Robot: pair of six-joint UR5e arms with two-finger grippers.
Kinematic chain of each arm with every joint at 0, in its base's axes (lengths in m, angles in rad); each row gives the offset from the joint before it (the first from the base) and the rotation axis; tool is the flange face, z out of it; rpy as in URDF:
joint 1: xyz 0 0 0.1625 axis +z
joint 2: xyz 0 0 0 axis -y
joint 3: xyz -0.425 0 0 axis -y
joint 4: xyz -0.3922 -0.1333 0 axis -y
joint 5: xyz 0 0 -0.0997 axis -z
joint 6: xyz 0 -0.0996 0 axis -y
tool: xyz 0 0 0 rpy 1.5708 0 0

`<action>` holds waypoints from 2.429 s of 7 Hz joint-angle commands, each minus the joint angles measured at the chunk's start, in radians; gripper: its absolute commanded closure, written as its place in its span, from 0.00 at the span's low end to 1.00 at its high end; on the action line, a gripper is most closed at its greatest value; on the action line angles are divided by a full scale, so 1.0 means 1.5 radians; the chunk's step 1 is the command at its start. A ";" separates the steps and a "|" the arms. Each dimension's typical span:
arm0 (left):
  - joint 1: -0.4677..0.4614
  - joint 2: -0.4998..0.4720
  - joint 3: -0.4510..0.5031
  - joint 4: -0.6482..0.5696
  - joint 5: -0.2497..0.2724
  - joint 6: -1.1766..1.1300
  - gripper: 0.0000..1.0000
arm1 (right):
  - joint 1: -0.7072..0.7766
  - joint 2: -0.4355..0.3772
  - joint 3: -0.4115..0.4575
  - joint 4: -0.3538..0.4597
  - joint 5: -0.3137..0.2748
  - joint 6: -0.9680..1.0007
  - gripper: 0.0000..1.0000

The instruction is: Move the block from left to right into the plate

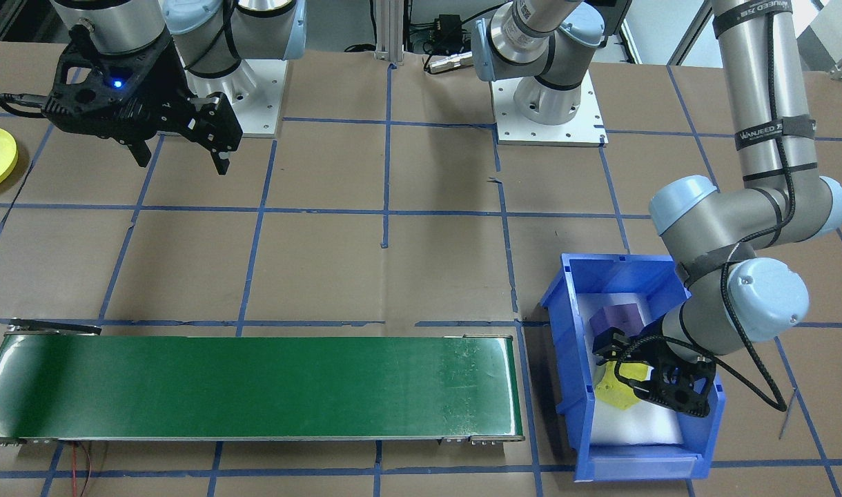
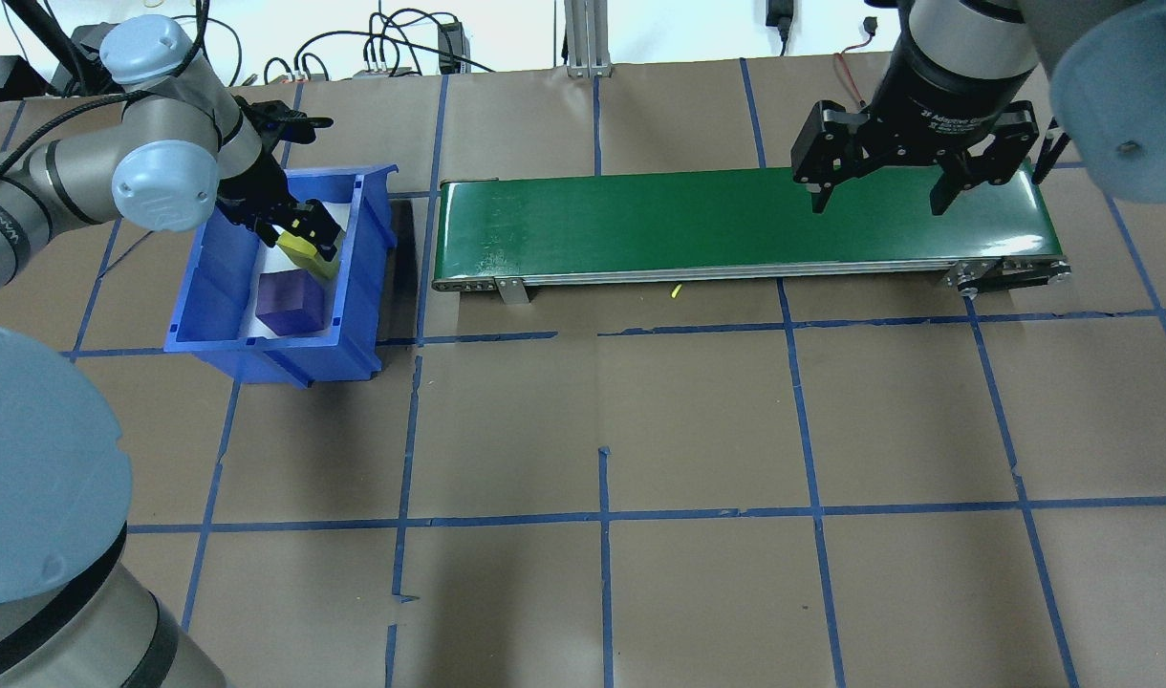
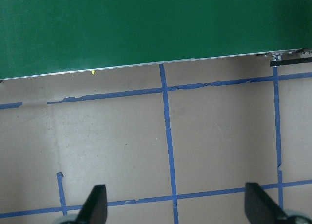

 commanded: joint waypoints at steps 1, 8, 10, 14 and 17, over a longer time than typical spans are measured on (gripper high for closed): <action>-0.001 0.003 0.002 0.002 0.001 0.003 0.42 | 0.000 0.000 0.000 0.000 0.000 0.000 0.00; -0.037 0.147 0.019 -0.054 -0.022 -0.144 0.77 | -0.002 0.001 0.001 0.002 -0.001 -0.001 0.00; -0.111 0.175 0.019 -0.061 -0.017 -0.311 0.77 | -0.002 0.000 0.002 0.002 -0.001 -0.001 0.00; -0.229 0.080 0.017 0.015 -0.023 -0.457 0.75 | -0.002 0.000 0.002 0.003 -0.001 -0.001 0.00; -0.241 0.056 0.011 0.040 -0.022 -0.463 0.57 | -0.002 0.000 0.002 0.003 -0.001 -0.001 0.00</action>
